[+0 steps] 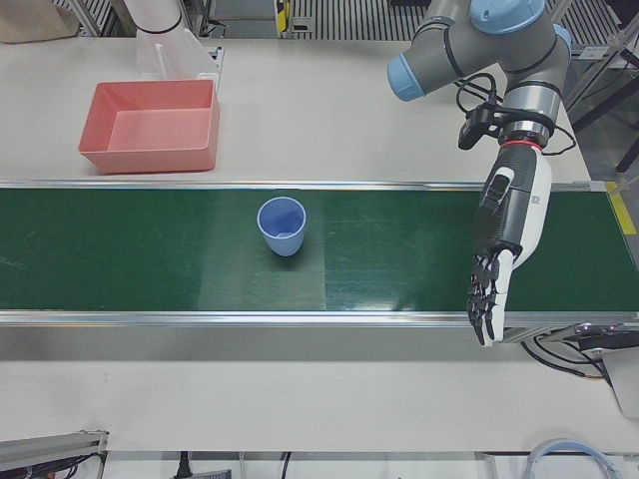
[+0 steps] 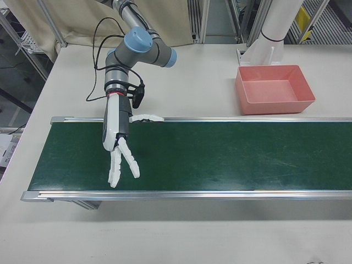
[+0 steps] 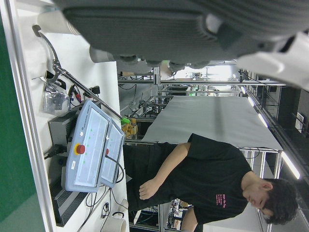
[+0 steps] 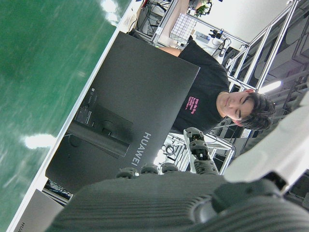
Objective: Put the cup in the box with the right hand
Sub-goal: 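Position the open right hand beside the belt as the blue cup approaches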
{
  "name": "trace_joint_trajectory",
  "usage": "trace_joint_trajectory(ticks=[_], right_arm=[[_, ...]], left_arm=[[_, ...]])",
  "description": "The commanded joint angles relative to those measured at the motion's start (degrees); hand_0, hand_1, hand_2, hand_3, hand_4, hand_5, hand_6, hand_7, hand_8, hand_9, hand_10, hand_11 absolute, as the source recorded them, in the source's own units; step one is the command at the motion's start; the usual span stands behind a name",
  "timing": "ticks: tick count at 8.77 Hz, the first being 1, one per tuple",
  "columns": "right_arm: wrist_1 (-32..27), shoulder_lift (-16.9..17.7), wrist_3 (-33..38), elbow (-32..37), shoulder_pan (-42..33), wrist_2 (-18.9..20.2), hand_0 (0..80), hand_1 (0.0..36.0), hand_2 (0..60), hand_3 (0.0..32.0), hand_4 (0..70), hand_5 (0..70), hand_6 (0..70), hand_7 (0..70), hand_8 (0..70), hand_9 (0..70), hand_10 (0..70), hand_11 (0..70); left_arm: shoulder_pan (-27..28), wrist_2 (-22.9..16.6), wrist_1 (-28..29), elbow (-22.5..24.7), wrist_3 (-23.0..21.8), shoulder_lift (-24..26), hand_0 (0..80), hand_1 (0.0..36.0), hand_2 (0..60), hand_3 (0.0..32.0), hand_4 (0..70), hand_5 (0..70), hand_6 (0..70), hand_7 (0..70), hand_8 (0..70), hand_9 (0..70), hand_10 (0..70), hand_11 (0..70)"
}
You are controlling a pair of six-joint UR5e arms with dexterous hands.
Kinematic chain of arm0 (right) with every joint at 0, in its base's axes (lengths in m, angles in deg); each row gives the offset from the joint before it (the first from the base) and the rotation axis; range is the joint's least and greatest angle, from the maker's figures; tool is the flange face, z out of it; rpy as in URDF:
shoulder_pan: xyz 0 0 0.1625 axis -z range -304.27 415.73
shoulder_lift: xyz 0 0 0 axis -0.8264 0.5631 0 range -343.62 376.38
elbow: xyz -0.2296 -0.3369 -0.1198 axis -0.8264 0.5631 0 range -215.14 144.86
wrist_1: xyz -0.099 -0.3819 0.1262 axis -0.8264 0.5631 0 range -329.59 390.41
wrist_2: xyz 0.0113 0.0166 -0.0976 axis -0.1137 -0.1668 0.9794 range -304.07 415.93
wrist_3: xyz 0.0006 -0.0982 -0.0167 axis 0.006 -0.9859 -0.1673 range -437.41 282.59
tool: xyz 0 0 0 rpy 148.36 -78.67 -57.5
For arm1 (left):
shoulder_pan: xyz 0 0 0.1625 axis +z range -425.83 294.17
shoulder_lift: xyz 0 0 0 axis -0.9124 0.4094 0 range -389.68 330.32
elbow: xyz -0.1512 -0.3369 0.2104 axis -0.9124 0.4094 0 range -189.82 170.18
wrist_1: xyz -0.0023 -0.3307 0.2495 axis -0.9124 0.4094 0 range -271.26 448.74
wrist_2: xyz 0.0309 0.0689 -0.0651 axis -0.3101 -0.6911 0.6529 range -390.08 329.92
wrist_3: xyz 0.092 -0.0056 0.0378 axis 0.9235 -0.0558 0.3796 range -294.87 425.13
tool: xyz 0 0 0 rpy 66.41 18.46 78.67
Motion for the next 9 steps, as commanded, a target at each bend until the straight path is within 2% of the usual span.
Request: trace_joint_trajectory(ticks=[1, 5, 7, 9], right_arm=[[0.0, 0.0, -0.1, 0.0, 0.5, 0.0, 23.6, 7.8, 15.4, 0.0, 0.0, 2.0, 0.7, 0.0, 1.6, 0.9, 0.0, 0.0], [0.0, -0.1, 0.2, 0.0, 1.1, 0.0, 22.8, 7.8, 16.0, 0.0, 0.0, 1.9, 0.9, 0.1, 1.6, 1.1, 0.0, 0.0], [-0.1, -0.1, 0.8, -0.9, 4.2, -0.3, 23.1, 8.0, 16.3, 0.0, 0.0, 1.9, 0.9, 0.1, 1.6, 0.9, 0.0, 0.0], [-0.1, 0.0, 1.0, -2.1, 8.0, -0.5, 27.5, 9.1, 16.8, 0.0, 0.0, 2.3, 0.8, 0.0, 1.5, 0.7, 0.0, 0.0]], left_arm=[[0.0, 0.0, 0.0, 0.1, 0.0, 0.0, 0.0, 0.0, 0.0, 0.0, 0.0, 0.0, 0.0, 0.0, 0.0, 0.0, 0.0, 0.0], [0.0, 0.0, 0.0, 0.0, 0.0, 0.0, 0.0, 0.0, 0.0, 0.0, 0.0, 0.0, 0.0, 0.0, 0.0, 0.0, 0.0, 0.0], [0.0, 0.0, 0.0, 0.1, 0.0, 0.0, 0.0, 0.0, 0.0, 0.0, 0.0, 0.0, 0.0, 0.0, 0.0, 0.0, 0.0, 0.0], [0.0, 0.0, 0.0, 0.1, 0.0, 0.0, 0.0, 0.0, 0.0, 0.0, 0.0, 0.0, 0.0, 0.0, 0.0, 0.0, 0.0, 0.0]])
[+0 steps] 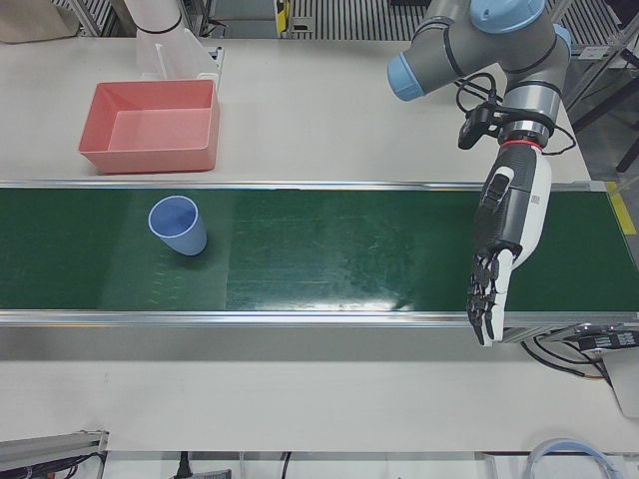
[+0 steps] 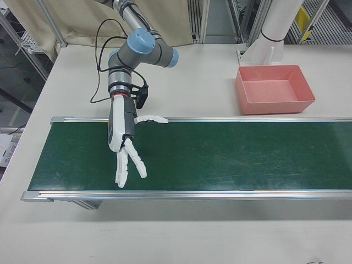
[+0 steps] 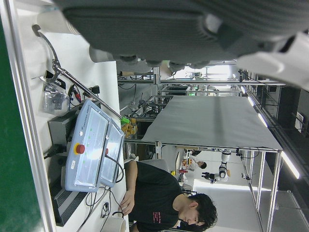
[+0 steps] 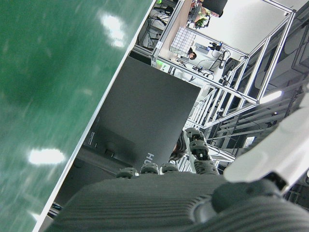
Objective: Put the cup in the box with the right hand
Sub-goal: 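Position the open right hand beside the belt as the blue cup approaches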
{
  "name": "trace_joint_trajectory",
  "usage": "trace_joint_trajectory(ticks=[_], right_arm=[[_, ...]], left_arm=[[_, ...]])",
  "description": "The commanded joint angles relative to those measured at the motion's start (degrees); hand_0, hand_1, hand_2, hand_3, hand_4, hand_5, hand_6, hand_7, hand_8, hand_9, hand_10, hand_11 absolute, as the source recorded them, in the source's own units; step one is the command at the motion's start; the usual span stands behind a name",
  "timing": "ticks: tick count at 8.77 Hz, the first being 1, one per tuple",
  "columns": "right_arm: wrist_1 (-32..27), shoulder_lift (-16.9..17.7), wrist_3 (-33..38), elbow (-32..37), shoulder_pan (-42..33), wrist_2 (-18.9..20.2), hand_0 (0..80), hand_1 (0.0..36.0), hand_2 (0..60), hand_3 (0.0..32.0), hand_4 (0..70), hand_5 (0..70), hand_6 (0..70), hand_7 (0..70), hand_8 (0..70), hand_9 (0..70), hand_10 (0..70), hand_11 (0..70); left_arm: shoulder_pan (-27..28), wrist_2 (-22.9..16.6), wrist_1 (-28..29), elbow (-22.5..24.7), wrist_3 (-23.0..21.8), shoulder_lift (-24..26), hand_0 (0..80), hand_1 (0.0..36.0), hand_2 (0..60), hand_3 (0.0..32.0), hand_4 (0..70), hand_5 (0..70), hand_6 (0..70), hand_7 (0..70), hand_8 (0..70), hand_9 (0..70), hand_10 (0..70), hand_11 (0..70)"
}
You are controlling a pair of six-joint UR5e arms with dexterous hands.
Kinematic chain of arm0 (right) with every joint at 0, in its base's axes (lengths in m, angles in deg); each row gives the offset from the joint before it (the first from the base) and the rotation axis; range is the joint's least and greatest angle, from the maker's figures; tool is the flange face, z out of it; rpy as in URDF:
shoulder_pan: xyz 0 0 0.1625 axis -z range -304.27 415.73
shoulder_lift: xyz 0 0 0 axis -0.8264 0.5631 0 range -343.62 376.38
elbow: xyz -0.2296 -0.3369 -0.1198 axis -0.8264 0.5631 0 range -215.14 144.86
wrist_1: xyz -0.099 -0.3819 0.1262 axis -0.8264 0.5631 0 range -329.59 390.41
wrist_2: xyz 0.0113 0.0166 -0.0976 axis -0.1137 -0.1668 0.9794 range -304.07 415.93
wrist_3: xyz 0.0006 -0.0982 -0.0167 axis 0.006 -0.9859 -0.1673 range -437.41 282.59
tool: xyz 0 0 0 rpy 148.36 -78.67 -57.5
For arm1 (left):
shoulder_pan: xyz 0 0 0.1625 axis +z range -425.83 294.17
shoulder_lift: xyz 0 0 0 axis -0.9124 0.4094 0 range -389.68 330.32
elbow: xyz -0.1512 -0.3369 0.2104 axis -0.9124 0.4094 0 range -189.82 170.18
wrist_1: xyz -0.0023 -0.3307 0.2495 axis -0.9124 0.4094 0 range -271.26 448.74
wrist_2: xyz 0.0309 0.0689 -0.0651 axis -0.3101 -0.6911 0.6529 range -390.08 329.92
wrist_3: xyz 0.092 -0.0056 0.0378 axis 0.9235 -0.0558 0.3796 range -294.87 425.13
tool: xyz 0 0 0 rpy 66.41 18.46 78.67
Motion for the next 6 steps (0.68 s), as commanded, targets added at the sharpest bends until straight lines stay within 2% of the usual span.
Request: trace_joint_trajectory(ticks=[1, 4, 6], right_arm=[[0.0, 0.2, 0.3, -1.1, 3.8, -0.3, 29.2, 9.4, 16.9, 0.0, 0.0, 2.4, 0.8, 0.0, 1.5, 0.7, 0.0, 0.0], [0.5, 0.4, 0.2, -2.0, 3.4, -0.4, 40.3, 13.1, 17.2, 0.0, 0.0, 3.5, 0.3, 0.0, 1.3, 0.0, 0.0, 0.0], [0.5, 0.5, 0.2, -1.8, 3.4, -0.4, 49.7, 21.4, 13.4, 0.0, 0.0, 6.3, 0.6, 0.0, 1.6, 0.0, 0.0, 0.0]], left_arm=[[0.0, 0.0, 0.0, 0.0, 0.0, 0.0, 0.0, 0.0, 0.0, 0.0, 0.0, 0.0, 0.0, 0.0, 0.0, 0.0, 0.0, 0.0], [0.0, 0.0, 0.0, 0.0, 0.0, 0.0, 0.0, 0.0, 0.0, 0.0, 0.0, 0.0, 0.0, 0.0, 0.0, 0.0, 0.0, 0.0], [0.0, 0.0, 0.0, 0.0, 0.0, 0.0, 0.0, 0.0, 0.0, 0.0, 0.0, 0.0, 0.0, 0.0, 0.0, 0.0, 0.0, 0.0]])
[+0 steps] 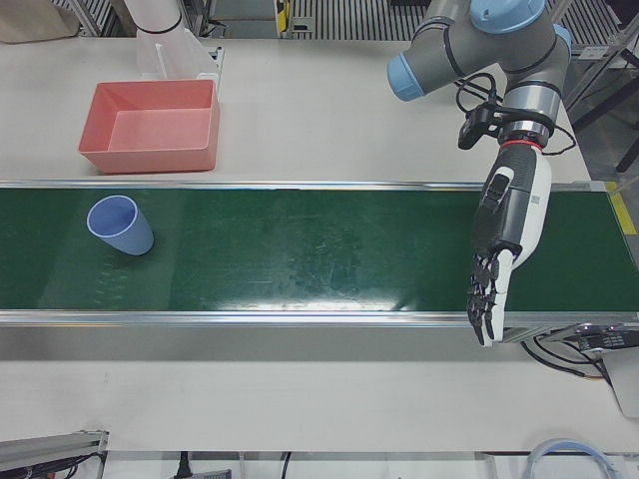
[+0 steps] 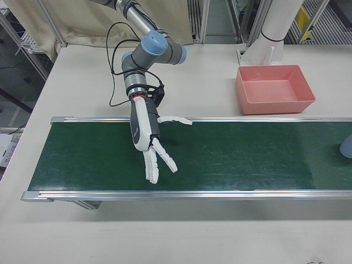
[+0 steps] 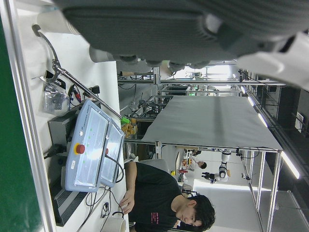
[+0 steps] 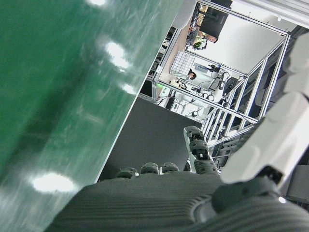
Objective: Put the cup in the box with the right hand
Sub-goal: 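Position the open right hand beside the belt as the blue cup approaches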
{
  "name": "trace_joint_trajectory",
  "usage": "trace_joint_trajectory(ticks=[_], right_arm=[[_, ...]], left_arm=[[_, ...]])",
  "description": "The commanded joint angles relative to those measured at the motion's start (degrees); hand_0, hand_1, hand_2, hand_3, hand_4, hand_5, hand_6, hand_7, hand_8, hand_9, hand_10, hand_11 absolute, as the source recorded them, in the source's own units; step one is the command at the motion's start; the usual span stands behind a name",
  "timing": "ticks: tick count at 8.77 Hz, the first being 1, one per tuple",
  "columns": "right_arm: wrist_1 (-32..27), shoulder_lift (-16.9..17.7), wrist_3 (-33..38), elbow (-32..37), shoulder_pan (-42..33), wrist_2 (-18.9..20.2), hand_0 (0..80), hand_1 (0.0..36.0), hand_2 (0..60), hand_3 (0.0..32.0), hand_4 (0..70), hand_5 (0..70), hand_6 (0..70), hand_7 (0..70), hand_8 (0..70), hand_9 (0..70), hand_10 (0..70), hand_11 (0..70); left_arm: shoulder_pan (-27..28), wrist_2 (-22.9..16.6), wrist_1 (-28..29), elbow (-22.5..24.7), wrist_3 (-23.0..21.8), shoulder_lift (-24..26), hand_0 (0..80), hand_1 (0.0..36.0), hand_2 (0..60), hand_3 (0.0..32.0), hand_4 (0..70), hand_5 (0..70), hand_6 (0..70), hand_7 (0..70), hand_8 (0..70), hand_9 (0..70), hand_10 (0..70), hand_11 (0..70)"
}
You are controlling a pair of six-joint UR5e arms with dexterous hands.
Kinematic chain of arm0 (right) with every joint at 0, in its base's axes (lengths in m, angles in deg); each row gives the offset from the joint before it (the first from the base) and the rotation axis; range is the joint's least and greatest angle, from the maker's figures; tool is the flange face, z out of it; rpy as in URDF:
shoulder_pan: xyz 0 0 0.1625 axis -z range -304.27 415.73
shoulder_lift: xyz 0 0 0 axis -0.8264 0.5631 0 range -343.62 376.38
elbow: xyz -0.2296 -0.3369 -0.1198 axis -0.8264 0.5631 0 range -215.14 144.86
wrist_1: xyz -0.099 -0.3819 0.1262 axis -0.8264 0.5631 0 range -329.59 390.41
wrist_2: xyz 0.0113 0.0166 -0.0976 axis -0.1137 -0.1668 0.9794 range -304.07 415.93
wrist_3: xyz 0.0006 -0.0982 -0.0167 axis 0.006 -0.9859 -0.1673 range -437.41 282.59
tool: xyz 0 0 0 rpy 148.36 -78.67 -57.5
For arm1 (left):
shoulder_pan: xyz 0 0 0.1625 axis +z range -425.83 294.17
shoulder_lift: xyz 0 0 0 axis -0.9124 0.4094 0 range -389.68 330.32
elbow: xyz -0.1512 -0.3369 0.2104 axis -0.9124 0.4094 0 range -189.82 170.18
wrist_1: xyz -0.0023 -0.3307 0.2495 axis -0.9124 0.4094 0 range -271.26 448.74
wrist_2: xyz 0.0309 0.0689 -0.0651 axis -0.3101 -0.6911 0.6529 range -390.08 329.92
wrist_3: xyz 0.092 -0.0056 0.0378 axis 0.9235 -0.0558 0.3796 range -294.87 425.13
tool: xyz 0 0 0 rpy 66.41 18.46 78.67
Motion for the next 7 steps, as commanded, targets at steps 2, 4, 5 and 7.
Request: trace_joint_trajectory(ticks=[2, 4, 5, 7], right_arm=[[0.1, 0.1, 0.0, 0.1, 0.0, 0.0, 50.3, 21.8, 12.4, 0.0, 0.0, 6.5, 0.7, 0.0, 1.7, 0.0, 0.0, 0.0], [0.1, 0.1, 0.0, 0.1, 0.0, 0.0, 48.6, 20.1, 13.6, 0.0, 0.0, 5.9, 0.6, 0.0, 1.7, 0.0, 0.0, 0.0], [0.1, 0.1, 0.0, 0.1, 0.1, 0.0, 48.7, 20.1, 13.6, 0.0, 0.0, 5.8, 0.6, 0.0, 1.7, 0.0, 0.0, 0.0], [0.1, 0.1, 0.0, 0.0, 0.1, 0.0, 48.0, 19.4, 14.2, 0.0, 0.0, 5.6, 0.7, 0.0, 1.7, 0.0, 0.0, 0.0]], left_arm=[[0.0, 0.0, 0.0, 0.0, 0.0, 0.0, 0.0, 0.0, 0.0, 0.0, 0.0, 0.0, 0.0, 0.0, 0.0, 0.0, 0.0, 0.0], [0.0, 0.0, 0.0, 0.0, 0.0, 0.0, 0.0, 0.0, 0.0, 0.0, 0.0, 0.0, 0.0, 0.0, 0.0, 0.0, 0.0, 0.0], [0.0, 0.0, 0.0, 0.0, 0.0, 0.0, 0.0, 0.0, 0.0, 0.0, 0.0, 0.0, 0.0, 0.0, 0.0, 0.0, 0.0, 0.0], [0.0, 0.0, 0.0, 0.0, 0.0, 0.0, 0.0, 0.0, 0.0, 0.0, 0.0, 0.0, 0.0, 0.0, 0.0, 0.0, 0.0, 0.0]])
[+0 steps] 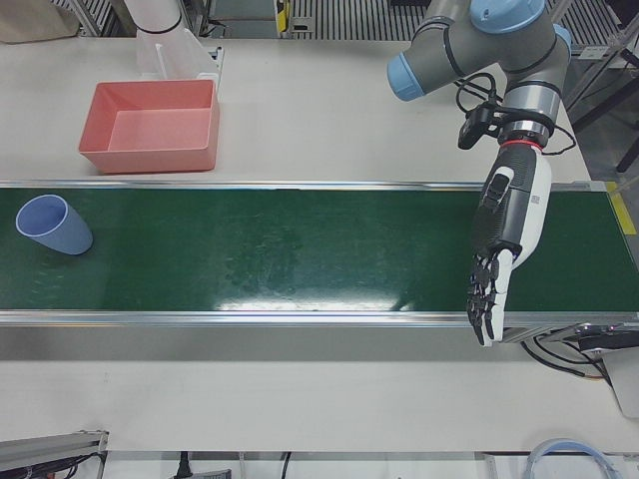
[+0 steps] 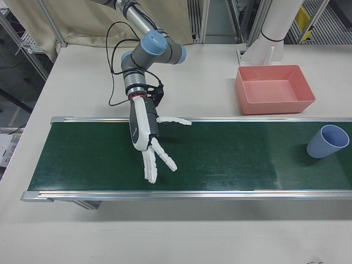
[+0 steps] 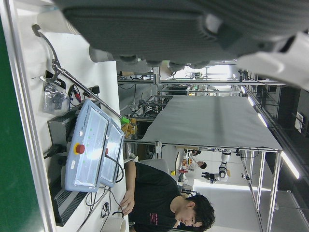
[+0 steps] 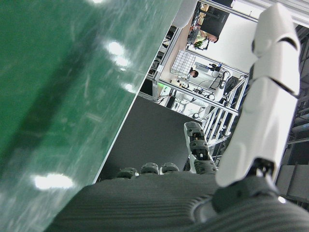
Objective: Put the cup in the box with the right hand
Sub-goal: 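Position the open right hand beside the belt as the blue cup approaches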
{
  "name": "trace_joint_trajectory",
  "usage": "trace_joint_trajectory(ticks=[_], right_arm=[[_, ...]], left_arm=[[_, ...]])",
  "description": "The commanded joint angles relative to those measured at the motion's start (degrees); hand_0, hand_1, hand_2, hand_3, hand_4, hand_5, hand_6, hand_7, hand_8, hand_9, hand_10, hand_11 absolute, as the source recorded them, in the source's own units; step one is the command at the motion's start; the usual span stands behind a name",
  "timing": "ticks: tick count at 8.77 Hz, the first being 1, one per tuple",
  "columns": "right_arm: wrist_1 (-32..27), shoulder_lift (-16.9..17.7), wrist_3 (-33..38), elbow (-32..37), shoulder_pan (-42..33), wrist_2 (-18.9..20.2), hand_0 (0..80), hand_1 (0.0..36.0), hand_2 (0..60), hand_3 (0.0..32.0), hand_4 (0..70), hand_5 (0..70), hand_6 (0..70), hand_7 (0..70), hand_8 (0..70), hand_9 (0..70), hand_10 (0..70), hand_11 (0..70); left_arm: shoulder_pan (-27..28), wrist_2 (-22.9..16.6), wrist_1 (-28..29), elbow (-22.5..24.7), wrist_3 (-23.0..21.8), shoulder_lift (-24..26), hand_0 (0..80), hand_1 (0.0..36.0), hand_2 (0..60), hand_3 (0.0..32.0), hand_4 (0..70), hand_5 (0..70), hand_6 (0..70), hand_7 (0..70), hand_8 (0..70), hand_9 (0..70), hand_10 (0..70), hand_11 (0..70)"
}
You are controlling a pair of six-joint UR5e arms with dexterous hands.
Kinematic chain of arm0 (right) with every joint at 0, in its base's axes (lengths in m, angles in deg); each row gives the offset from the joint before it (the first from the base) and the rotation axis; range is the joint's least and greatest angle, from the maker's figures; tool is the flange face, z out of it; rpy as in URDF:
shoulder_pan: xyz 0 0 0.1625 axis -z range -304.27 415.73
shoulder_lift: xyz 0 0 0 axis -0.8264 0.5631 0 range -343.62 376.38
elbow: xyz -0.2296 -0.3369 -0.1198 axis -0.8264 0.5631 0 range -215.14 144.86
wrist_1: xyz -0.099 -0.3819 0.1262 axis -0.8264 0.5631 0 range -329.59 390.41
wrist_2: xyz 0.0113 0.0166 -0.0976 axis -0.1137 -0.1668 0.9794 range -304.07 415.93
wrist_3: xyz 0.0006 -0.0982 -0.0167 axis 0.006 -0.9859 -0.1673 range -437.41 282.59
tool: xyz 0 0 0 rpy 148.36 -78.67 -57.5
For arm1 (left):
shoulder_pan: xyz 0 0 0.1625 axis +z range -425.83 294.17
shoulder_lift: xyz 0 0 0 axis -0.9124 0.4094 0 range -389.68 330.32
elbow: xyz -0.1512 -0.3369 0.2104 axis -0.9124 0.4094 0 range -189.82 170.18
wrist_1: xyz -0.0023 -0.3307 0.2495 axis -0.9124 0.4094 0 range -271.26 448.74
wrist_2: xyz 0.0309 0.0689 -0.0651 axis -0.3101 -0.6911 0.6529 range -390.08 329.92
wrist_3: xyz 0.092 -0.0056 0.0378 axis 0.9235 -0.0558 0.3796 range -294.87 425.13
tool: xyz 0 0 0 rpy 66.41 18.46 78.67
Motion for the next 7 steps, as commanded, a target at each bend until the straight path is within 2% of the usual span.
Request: trace_joint_trajectory(ticks=[1, 7], right_arm=[[0.0, -0.2, 0.0, -0.1, 0.1, 0.0, 48.1, 19.6, 14.2, 0.0, 0.0, 5.7, 0.8, 0.0, 1.7, 0.0, 0.0, 0.0], [0.0, -0.3, 0.0, 0.2, 0.5, 0.1, 47.8, 19.1, 14.2, 0.0, 0.0, 5.6, 1.1, 0.0, 1.8, 0.0, 0.0, 0.0]], left_arm=[[0.0, 0.0, 0.0, 0.0, 0.0, 0.0, 0.0, 0.0, 0.0, 0.0, 0.0, 0.0, 0.0, 0.0, 0.0, 0.0, 0.0, 0.0], [0.0, 0.0, 0.0, 0.0, 0.0, 0.0, 0.0, 0.0, 0.0, 0.0, 0.0, 0.0, 0.0, 0.0, 0.0, 0.0, 0.0, 0.0]])
